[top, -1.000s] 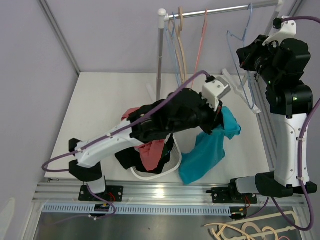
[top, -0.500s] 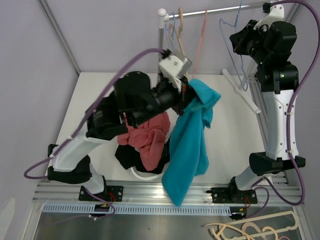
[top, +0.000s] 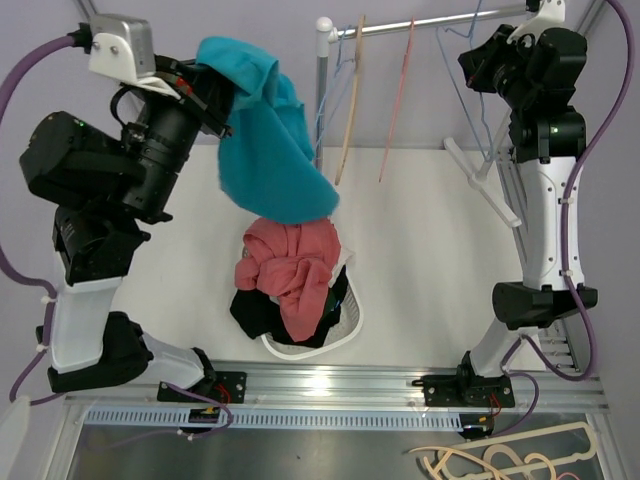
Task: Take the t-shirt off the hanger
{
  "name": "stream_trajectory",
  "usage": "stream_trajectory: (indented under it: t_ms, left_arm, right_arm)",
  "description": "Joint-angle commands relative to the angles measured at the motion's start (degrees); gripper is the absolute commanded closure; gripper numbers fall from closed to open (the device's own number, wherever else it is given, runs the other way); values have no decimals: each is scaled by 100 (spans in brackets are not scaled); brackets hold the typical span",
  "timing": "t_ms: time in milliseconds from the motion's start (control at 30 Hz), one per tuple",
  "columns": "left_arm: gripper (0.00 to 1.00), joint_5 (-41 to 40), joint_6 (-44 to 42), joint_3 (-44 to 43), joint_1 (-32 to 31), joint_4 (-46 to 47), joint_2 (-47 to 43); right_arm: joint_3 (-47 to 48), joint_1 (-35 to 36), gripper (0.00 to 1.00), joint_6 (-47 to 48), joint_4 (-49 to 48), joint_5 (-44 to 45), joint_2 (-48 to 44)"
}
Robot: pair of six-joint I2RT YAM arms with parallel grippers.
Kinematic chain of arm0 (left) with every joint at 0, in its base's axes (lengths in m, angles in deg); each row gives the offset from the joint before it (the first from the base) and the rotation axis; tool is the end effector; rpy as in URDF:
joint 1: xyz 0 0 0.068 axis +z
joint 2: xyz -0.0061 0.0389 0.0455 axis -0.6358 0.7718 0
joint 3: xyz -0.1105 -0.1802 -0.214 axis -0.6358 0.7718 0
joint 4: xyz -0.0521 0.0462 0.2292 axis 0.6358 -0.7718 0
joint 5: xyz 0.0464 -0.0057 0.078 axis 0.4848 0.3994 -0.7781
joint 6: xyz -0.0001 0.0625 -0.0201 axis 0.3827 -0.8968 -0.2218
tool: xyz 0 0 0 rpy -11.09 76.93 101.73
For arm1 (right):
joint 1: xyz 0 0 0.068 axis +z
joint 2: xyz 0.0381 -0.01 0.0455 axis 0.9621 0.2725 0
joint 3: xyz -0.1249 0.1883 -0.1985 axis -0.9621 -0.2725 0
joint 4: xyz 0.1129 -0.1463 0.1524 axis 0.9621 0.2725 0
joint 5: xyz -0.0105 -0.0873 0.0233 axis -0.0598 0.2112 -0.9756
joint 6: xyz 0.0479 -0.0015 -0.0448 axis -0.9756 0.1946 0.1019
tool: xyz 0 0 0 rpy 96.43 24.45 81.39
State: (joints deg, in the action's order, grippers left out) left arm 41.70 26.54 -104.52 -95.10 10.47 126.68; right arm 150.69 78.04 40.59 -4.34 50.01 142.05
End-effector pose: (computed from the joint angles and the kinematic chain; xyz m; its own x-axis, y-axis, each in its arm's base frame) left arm 0.1049 -0.1109 0.6727 0.3249 -0.2574 -0.9100 0.4579 0.8847 -0.0868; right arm 0.3373 0.0337 0.5795 -0.0602 0.2254 -0.9724 -0.2720 0.9336 0.2333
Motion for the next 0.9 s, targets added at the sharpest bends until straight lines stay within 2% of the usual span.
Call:
stream_trajectory:
  t_ms: [0,133,267,500,633,800,867]
  left_arm:
    - [99,-226,-407,37,95,417,-79]
    - [99,-253,-267,728,112,495,-316]
    - [99,-244,-152,1056,112,566,-475]
    - [99,-350,-425,461,121,479,-291]
    - [99,-367,-513,64,112,338,-106]
    - [99,-288,-285,362,112,320,-282]
    - [99,-245,-127,652,112,311,-405]
  right_arm:
    - [351,-87,100,-138,-466,-227,258]
    - [351,-131,100,-252,-571,-376,521]
    - [281,-113,100,-314,-589,-429,732]
    - [-351,-26,100,-244,-677,-316,505]
    - [-1009,27,100,-217,-799,-183,14]
    - [-2232,89,99,-235,-1230,-113,-532]
    - [-2364,98,91,-208,-1205,-61,-612]
